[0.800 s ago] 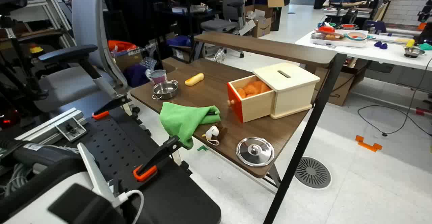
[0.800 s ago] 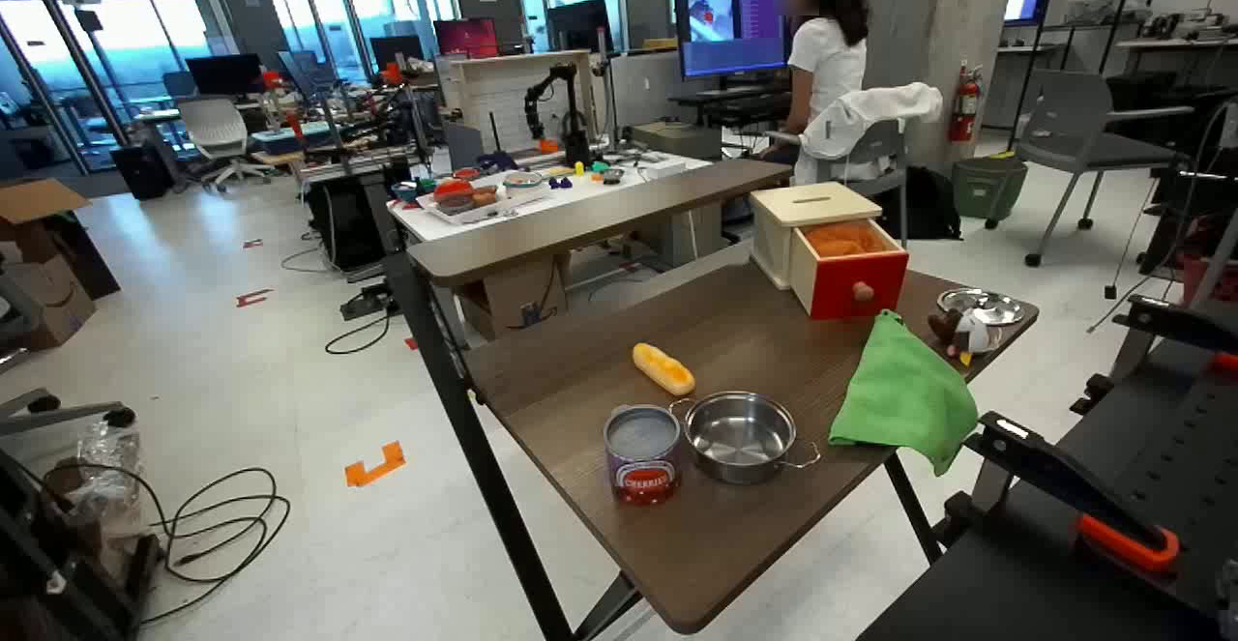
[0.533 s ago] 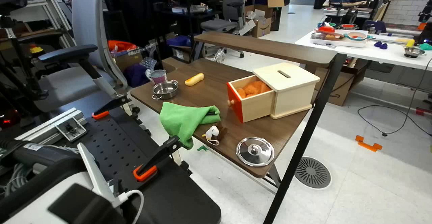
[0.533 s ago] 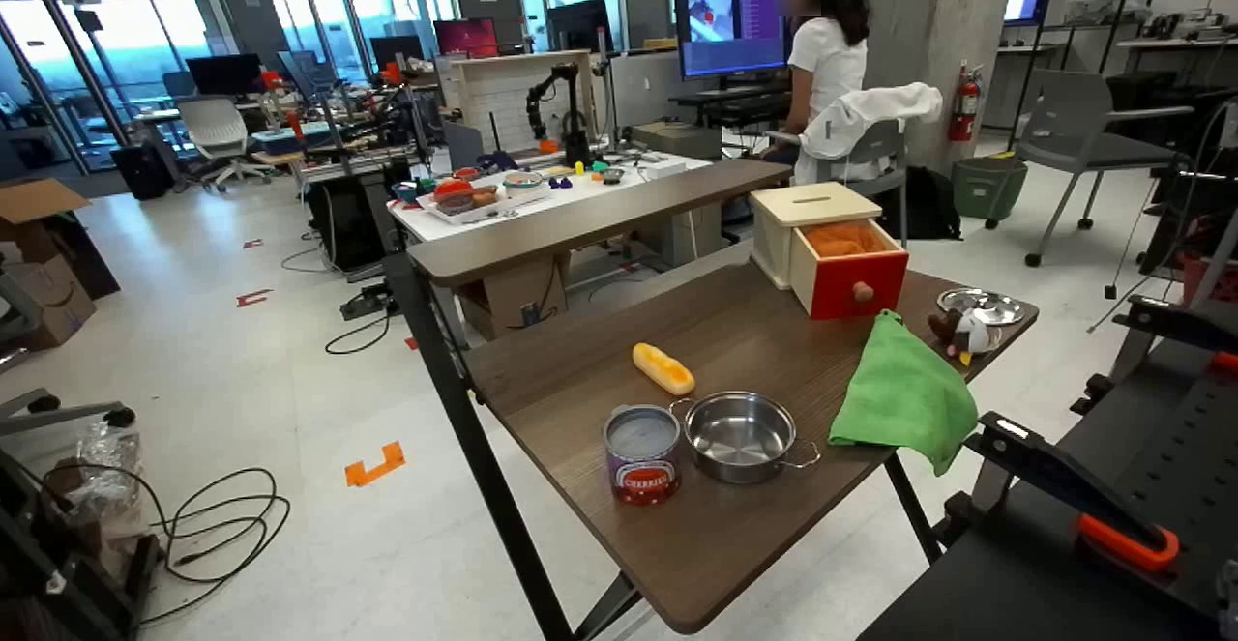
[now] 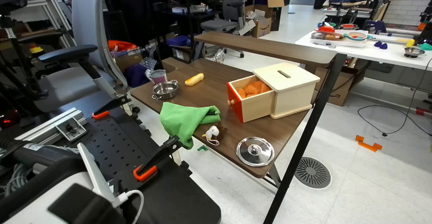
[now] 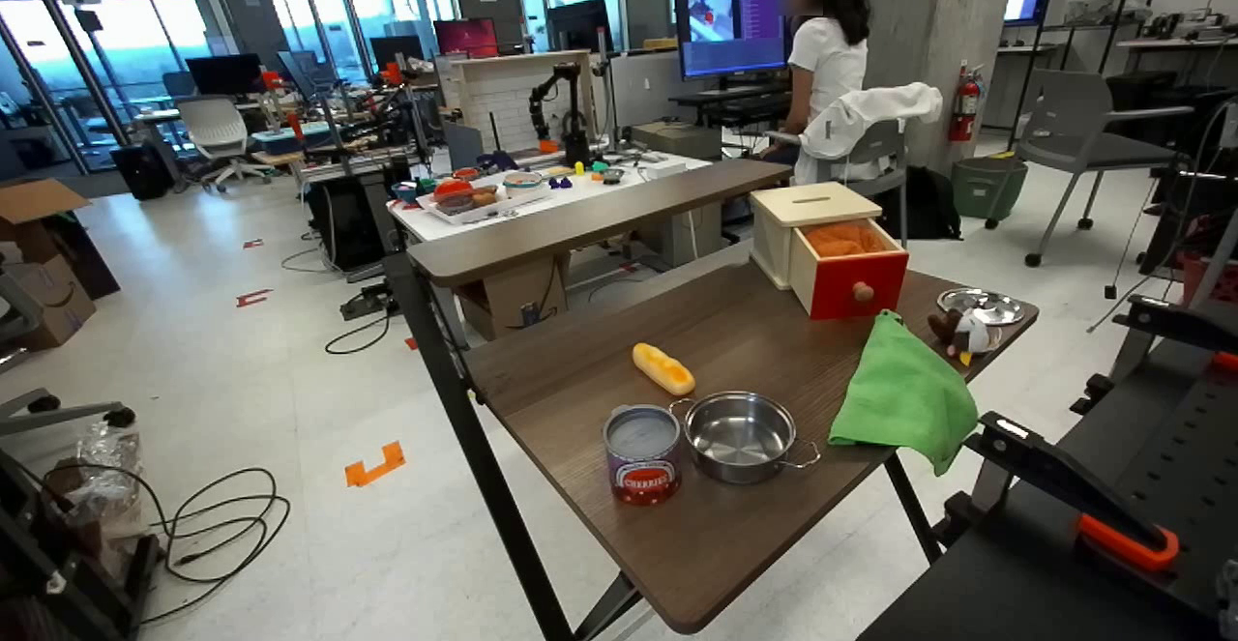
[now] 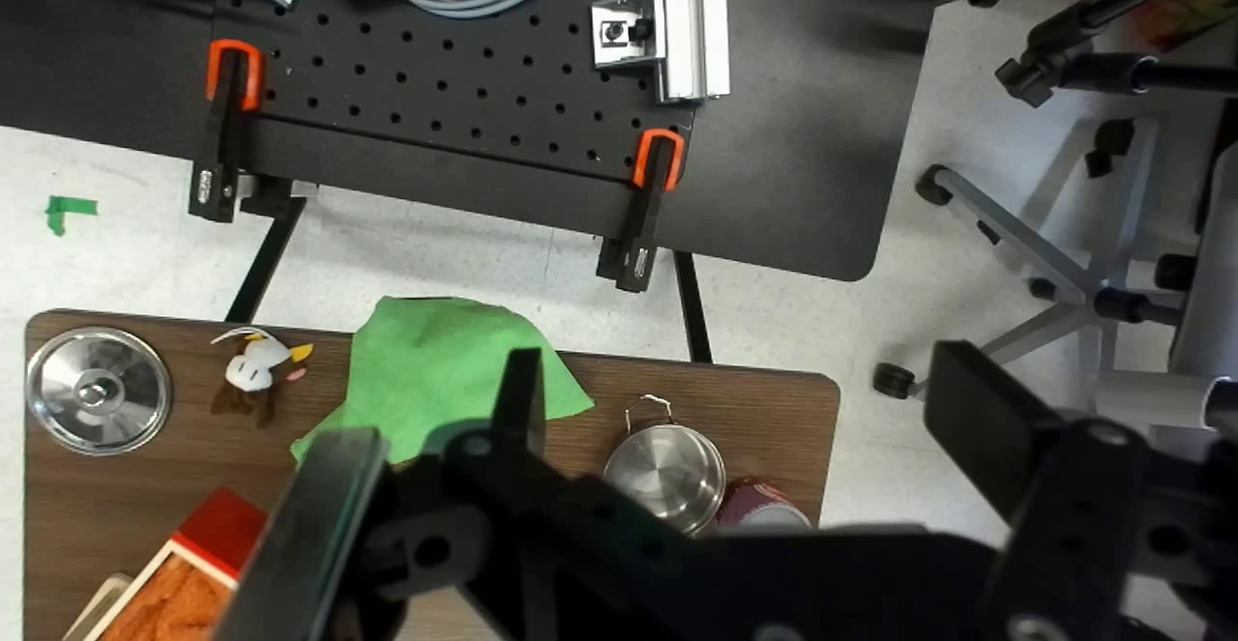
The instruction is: Close the open drawer
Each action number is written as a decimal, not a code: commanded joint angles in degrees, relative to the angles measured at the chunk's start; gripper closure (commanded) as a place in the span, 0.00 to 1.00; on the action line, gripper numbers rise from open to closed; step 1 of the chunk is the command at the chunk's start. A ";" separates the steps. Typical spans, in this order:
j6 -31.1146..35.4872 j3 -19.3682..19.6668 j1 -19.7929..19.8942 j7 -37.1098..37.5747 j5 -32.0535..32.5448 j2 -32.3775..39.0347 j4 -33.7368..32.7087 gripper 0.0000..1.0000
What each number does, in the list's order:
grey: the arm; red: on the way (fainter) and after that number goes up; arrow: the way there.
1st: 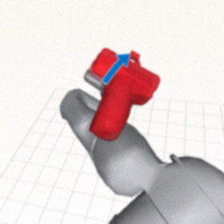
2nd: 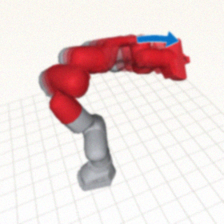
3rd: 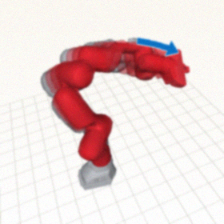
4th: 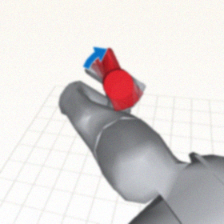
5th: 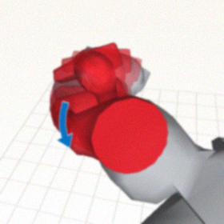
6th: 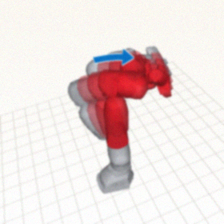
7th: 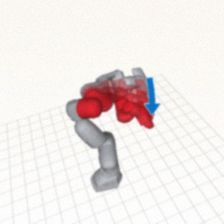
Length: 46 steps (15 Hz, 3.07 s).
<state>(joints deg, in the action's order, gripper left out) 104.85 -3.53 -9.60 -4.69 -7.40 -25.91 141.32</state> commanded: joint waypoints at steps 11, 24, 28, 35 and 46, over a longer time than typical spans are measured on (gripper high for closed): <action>21.89 -0.59 7.16 11.35 9.50 14.24 5.87 0.00; 39.26 6.82 8.44 38.42 26.17 42.23 -6.52 0.00; 44.66 7.68 7.41 39.03 20.01 47.64 -11.40 0.00; 42.81 9.22 5.76 37.48 20.99 46.19 -9.31 0.00; 58.07 21.93 -4.61 58.22 37.50 51.00 -9.88 0.00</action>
<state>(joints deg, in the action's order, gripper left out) 158.00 13.46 -10.13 46.54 25.85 21.66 132.72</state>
